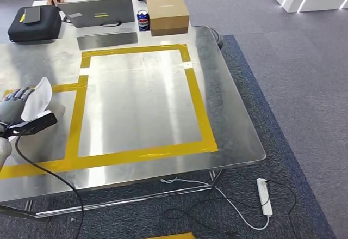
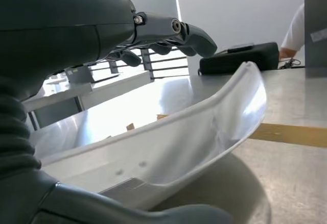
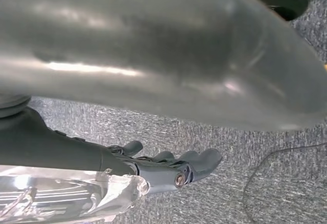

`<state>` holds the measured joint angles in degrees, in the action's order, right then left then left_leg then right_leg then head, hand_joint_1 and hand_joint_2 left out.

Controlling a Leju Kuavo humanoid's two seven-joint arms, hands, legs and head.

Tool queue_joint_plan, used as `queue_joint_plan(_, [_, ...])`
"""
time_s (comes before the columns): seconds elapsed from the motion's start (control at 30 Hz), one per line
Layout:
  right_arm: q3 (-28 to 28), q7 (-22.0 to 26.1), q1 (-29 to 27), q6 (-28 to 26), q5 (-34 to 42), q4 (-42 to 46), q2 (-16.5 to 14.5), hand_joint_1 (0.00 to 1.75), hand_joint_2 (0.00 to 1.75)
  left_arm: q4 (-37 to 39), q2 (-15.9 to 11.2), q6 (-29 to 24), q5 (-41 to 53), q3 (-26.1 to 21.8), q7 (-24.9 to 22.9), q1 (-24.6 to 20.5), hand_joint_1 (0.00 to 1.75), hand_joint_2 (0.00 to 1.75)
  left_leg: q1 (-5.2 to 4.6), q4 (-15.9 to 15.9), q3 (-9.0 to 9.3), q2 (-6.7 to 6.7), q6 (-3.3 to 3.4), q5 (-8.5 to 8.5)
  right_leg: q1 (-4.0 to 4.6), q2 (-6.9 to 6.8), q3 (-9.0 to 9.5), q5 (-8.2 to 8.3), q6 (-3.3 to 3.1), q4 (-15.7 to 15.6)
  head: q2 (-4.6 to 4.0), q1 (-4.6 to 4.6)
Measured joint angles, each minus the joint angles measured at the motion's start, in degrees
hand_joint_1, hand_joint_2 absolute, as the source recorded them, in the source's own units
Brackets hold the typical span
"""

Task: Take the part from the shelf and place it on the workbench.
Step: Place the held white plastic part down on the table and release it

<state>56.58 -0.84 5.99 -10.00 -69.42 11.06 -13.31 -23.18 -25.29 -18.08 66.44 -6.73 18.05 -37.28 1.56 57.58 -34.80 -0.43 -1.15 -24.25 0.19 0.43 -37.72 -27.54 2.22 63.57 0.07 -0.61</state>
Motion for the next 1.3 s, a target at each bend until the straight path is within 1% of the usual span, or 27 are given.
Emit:
queue_joint_plan(0.07, [-0.01,0.01,-0.04,0.02,0.0,0.0,0.0,0.0,0.0,-0.33,0.31,1.12,-0.84,-0.08,0.34,0.09,0.0,0.0,-0.09,0.0,0.0,0.01,0.29,-0.03,-0.03,-0.03,-3.52,-3.55,0.29,7.69,0.0,-0.15])
queue_joint_plan(0.1, [-0.01,0.03,-0.1,0.02,0.0,0.0,0.0,0.0,0.0,-0.47,0.5,1.86,-1.98,-0.29,1.01,0.27,0.0,0.0,-0.15,0.0,0.0,0.01,0.33,-0.05,-0.03,-0.02,-5.04,-4.51,0.29,10.77,0.0,-0.14])
queue_joint_plan(0.13, [-0.01,0.11,-0.17,0.02,0.0,0.0,0.0,0.0,0.0,-0.7,0.73,2.64,-3.77,-0.64,2.21,0.54,0.0,0.0,-0.2,0.01,0.02,0.0,0.36,-0.08,-0.02,-0.02,-5.76,-4.45,0.22,11.99,0.0,-0.16])
queue_joint_plan(0.17, [-0.01,0.24,-0.22,0.02,0.0,0.0,0.0,0.0,0.0,-1.09,0.97,3.54,-6.2,-1.19,4.01,0.88,0.0,0.0,-0.23,0.01,0.07,-0.01,0.37,-0.1,-0.02,-0.01,-5.38,-3.31,0.07,10.94,0.0,-0.14])
queue_joint_plan(0.23, [0.0,0.56,-0.24,0.03,0.0,0.0,0.02,0.0,0.0,-2.43,1.54,5.68,-12.14,-2.87,8.64,1.64,0.0,0.0,-0.25,0.02,0.25,-0.05,0.28,-0.12,0.01,0.01,-1.92,0.54,-0.37,3.58,0.0,-0.16])
queue_joint_plan(0.3, [-0.01,0.74,-0.22,0.06,0.01,0.0,0.04,0.0,0.0,-4.36,2.2,7.63,-17.66,-4.86,12.27,2.38,0.0,0.0,-0.44,0.13,0.24,-0.08,-0.12,-0.06,0.08,0.08,1.25,2.79,-0.69,-2.74,0.0,-0.1])
queue_joint_plan(0.37, [-0.01,0.82,-0.31,0.1,0.03,0.0,0.05,0.0,0.0,-6.86,3.02,9.29,-21.82,-6.61,13.7,3.19,0.0,0.0,-0.53,0.03,0.1,-0.1,-0.75,0.21,0.23,0.2,1.85,3.05,-0.9,-4.0,0.0,-0.05])
queue_joint_plan(0.43, [0.01,0.86,-0.42,0.13,0.04,0.0,0.07,0.0,0.0,-9.29,3.72,10.35,-24.11,-7.89,14.08,3.97,0.0,0.0,-0.36,-0.1,0.02,-0.06,-1.4,0.04,0.15,0.22,1.71,3.49,-1.52,-4.3,0.0,-0.03])
queue_joint_plan(0.5, [0.01,0.91,-0.41,0.13,0.04,0.0,0.09,0.0,0.0,-10.86,4.14,10.64,-24.72,-8.78,14.13,4.35,0.0,0.0,-0.35,2.6,-1.07,0.02,-1.83,-2.5,-0.05,0.17,1.57,4.11,-2.32,-4.79,0.0,0.04])
queue_joint_plan(0.57, [0.01,0.95,-0.4,0.13,0.04,0.0,0.09,0.0,0.0,-11.87,4.53,10.84,-25.0,-9.45,14.18,4.65,0.0,0.0,-0.41,9.59,-3.79,0.05,-2.02,-6.87,-0.05,0.11,1.09,4.66,-2.76,-4.89,0.0,0.07])
queue_joint_plan(0.6, [0.02,0.95,-0.42,0.13,0.04,0.0,0.1,0.0,0.0,-12.22,4.73,11.07,-25.31,-9.7,14.34,4.9,0.0,0.0,-0.42,12.97,-5.02,0.05,-2.09,-8.49,-0.04,0.09,0.74,4.96,-2.83,-4.88,0.0,0.07])
queue_joint_plan(0.63, [0.02,0.95,-0.43,0.13,0.03,0.0,0.11,0.0,0.0,-12.59,4.93,11.51,-26.06,-9.91,14.76,5.22,0.0,0.0,-0.41,14.88,-5.54,0.05,-2.11,-9.16,-0.03,0.07,0.35,5.29,-2.83,-4.88,0.0,0.07])
queue_joint_plan(0.67, [0.03,0.97,-0.43,0.13,0.02,0.0,0.12,0.0,0.0,-13.16,5.15,12.09,-27.34,-10.15,15.45,5.57,0.0,0.0,-0.4,14.69,-5.0,0.05,-2.1,-8.79,-0.03,0.09,-0.09,5.68,-2.76,-4.87,0.0,0.08])
queue_joint_plan(0.7, [0.03,1.01,-0.43,0.13,0.01,0.0,0.12,0.0,0.0,-14.02,5.41,12.82,-29.09,-10.44,16.31,5.83,0.0,0.0,-0.38,12.35,-3.35,0.06,-2.07,-7.62,-0.04,0.1,-0.54,6.07,-2.63,-4.84,0.0,0.09])
queue_joint_plan(0.77, [0.03,1.13,-0.39,0.12,-0.01,0.01,0.13,0.0,0.0,-16.77,6.01,14.57,-33.1,-10.97,17.55,6.2,0.0,0.0,-0.37,4.73,1.55,0.08,-1.95,-5.17,0.13,0.15,-1.45,6.82,-2.12,-4.57,0.0,0.1])
queue_joint_plan(0.8, [0.03,1.19,-0.36,0.1,-0.01,0.01,0.13,0.0,0.0,-18.68,6.37,15.7,-35.2,-11.15,17.71,6.49,0.0,0.0,-0.43,1.83,3.26,0.02,-1.7,-4.43,0.23,0.16,-1.83,7.23,-1.84,-4.5,0.0,0.06])
queue_joint_plan(0.83, [0.03,1.27,-0.35,0.07,-0.02,0.02,0.14,0.0,0.0,-20.7,6.75,16.97,-37.28,-11.28,17.65,7.01,0.0,0.0,-0.52,0.17,4.13,-0.03,-1.38,-4.07,0.33,0.18,-2.1,7.65,-1.54,-4.52,0.0,0.07])
queue_joint_plan(0.93, [0.02,1.43,-0.67,0.02,-0.07,0.02,0.15,0.0,0.0,-26.47,8.08,21.42,-43.93,-11.77,17.15,8.99,0.0,0.0,-0.77,-0.25,3.54,-0.07,-0.11,-2.95,0.15,0.17,-2.5,8.61,-0.69,-5.02,0.0,0.11])
queue_joint_plan(0.97, [0.01,1.46,-0.83,0.02,-0.11,0.01,0.15,0.0,0.0,-28.41,8.54,22.98,-46.31,-12.05,16.97,9.53,0.0,0.0,-0.72,-0.28,3.2,-0.01,0.27,-2.45,0.07,0.13,-2.88,7.69,-0.35,-4.35,0.0,0.03])
queue_joint_plan(1.0, [0.01,1.51,-0.93,0.03,-0.14,0.01,0.15,0.0,0.0,-30.47,8.92,24.5,-48.89,-12.46,16.88,10.04,0.0,0.0,-0.62,-0.32,2.76,0.06,0.59,-1.92,0.01,0.1,-3.55,5.79,-0.02,-2.58,0.0,-0.04])
queue_joint_plan(1.07, [0.01,1.72,-0.96,-0.03,-0.17,0.0,0.15,0.0,0.0,-34.55,9.46,27.29,-54.52,-13.82,16.93,10.75,0.0,0.0,-0.58,-0.35,1.7,0.18,0.92,-0.94,-0.08,0.02,-5.44,0.05,0.47,4.26,0.0,-0.21])
queue_joint_plan(1.1, [0.01,1.89,-0.95,-0.12,-0.16,0.0,0.15,0.0,0.0,-36.04,9.58,28.29,-57.04,-14.8,17.06,10.95,0.0,0.0,-0.62,-0.35,1.06,0.25,0.97,-0.44,-0.12,0.01,-6.16,-2.27,0.54,8.04,0.0,-0.22])
queue_joint_plan(1.13, [0.01,2.05,-0.97,-0.24,-0.14,0.0,0.15,0.0,0.0,-37.17,9.65,28.98,-59.11,-15.87,17.23,11.14,0.0,0.0,-0.66,-0.34,0.4,0.3,0.96,0.07,-0.14,0.0,-6.24,-3.53,0.53,10.69,0.0,-0.21])
queue_joint_plan(1.17, [0.01,2.22,-1.02,-0.38,-0.1,0.0,0.15,0.0,0.0,-38.13,9.65,29.51,-60.97,-17.06,17.45,11.4,0.0,0.0,-0.7,-0.33,-0.26,0.34,0.91,0.58,-0.13,0.01,-5.36,-3.66,0.43,11.53,0.0,-0.19])
queue_joint_plan(1.2, [0.02,2.35,-1.07,-0.51,-0.07,0.0,0.15,0.0,0.0,-39.05,9.63,29.97,-62.72,-18.29,17.73,11.72,0.0,0.0,-0.72,-0.32,-0.87,0.36,0.81,1.08,-0.13,0.02,-3.44,-2.88,0.28,10.29,0.0,-0.2])
queue_joint_plan(1.23, [0.02,2.42,-1.09,-0.61,-0.04,0.0,0.15,0.0,0.0,-40.0,9.61,30.32,-64.52,-19.6,18.08,12.05,0.0,0.0,-0.71,-0.32,-1.41,0.36,0.65,1.56,-0.12,0.04,-0.6,-1.81,0.09,7.26,0.0,-0.19])
queue_joint_plan(1.3, [0.03,2.5,-0.95,-0.72,-0.01,0.0,0.15,0.0,0.0,-42.05,9.39,30.95,-68.52,-22.9,18.79,12.78,0.0,0.0,-0.74,-0.27,-2.22,0.36,0.11,2.42,-0.06,0.22,5.63,-1.29,-0.3,-0.56,0.0,-0.16])
